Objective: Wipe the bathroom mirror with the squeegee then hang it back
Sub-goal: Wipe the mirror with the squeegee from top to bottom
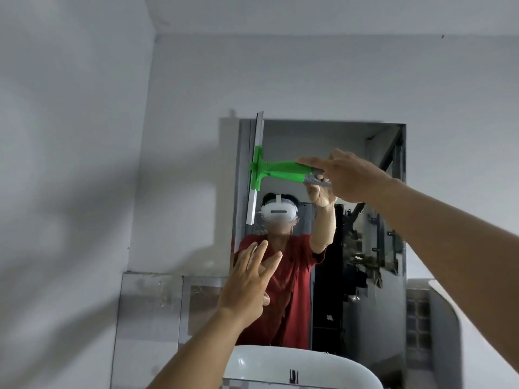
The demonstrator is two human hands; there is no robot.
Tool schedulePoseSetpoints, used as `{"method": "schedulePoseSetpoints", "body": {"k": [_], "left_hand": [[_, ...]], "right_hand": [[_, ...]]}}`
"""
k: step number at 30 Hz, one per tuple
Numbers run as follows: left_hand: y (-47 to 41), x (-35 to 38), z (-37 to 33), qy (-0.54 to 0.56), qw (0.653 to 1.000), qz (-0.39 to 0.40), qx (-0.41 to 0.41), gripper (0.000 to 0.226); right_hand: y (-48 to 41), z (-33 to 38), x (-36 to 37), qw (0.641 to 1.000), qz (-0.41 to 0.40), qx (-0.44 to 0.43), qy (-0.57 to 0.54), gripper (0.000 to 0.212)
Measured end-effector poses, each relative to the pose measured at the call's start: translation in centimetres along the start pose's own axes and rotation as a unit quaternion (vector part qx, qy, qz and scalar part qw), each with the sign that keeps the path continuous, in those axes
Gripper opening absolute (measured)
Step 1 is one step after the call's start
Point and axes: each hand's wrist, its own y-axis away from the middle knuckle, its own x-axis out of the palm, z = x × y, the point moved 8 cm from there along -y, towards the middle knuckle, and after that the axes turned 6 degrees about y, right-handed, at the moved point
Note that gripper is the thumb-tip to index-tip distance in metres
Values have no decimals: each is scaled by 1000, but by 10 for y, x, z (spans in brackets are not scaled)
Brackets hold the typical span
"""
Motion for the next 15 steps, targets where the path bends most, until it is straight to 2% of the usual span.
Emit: {"method": "schedulePoseSetpoints", "body": {"k": [4, 8, 12, 15], "left_hand": [[-2, 1, 0, 0, 1000, 0, 0, 100], [-1, -1, 1, 9, 1000, -10, -2, 99], [-2, 1, 5, 8, 1000, -28, 7, 105], [-2, 4, 6, 9, 999, -30, 14, 110]], "right_hand": [[30, -40, 5, 999, -13, 41, -21, 74], [55, -66, 24, 995, -22, 86, -55, 82], [77, -67, 35, 990, -38, 116, -77, 71], [87, -59, 33, 982, -75, 142, -102, 74]]}}
